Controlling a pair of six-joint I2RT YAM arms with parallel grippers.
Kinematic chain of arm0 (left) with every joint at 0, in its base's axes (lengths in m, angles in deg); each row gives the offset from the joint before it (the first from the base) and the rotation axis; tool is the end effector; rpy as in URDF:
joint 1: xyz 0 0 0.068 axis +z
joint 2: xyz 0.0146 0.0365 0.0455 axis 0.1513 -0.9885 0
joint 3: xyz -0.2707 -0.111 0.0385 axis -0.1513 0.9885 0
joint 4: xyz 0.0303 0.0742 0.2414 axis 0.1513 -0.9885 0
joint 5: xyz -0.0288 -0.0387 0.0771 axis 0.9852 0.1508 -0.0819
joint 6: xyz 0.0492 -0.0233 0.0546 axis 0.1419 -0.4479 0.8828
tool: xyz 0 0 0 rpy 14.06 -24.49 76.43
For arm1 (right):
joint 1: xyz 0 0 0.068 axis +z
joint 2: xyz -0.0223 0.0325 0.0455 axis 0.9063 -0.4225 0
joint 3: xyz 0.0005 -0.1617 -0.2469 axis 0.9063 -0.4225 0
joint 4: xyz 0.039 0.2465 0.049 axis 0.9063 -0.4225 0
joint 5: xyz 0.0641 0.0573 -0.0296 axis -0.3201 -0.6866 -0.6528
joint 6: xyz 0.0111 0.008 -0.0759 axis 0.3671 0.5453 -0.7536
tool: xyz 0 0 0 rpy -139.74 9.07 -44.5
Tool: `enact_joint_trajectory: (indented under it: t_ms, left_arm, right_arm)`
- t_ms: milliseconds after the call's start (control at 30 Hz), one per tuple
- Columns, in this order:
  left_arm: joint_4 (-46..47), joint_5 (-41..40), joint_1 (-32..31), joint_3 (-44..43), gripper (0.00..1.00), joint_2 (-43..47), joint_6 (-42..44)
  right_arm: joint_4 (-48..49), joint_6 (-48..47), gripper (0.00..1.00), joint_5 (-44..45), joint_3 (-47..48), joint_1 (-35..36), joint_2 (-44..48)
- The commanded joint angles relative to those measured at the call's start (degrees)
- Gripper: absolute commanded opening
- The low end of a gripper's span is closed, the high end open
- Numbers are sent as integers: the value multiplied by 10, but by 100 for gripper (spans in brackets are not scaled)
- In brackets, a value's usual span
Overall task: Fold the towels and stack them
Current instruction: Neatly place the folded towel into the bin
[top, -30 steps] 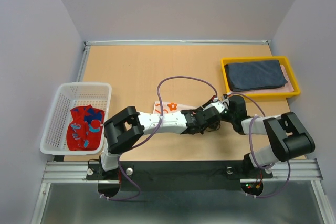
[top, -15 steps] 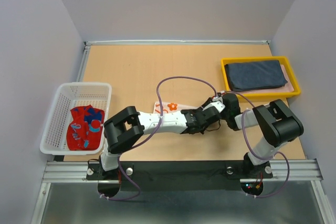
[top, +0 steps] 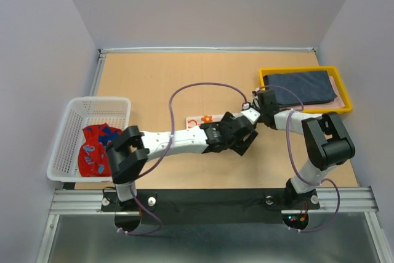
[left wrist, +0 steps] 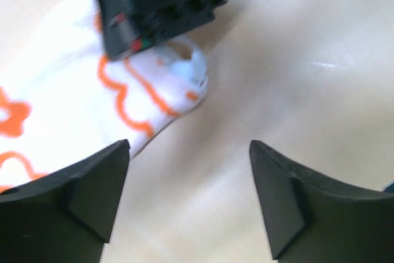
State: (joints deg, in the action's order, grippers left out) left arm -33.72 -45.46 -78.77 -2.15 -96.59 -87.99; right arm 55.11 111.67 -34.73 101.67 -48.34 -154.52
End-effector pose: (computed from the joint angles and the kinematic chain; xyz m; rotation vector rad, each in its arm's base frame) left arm 0.1649 -0.3959 0.2390 0.9071 2.1262 -0.4229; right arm 0.2970 0.1221 0.1416 0.3111 2.5196 1.0555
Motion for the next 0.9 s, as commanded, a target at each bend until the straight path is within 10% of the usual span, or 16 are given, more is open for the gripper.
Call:
enact_joint_trajectory:
  t_ms: [0,400,867]
  left_arm:
    - [-14,-15,48,24,95,127,8]
    - [2,-14,239,211,98,370,104]
    - [92,1,277,312,98,416,90]
  right_arm:
    - [-197,-158,0,56,120,-25,3]
    - [-528,-418,1,282,470,-79,-88]
    - [-603,-536,1,543,684,-127,-154]
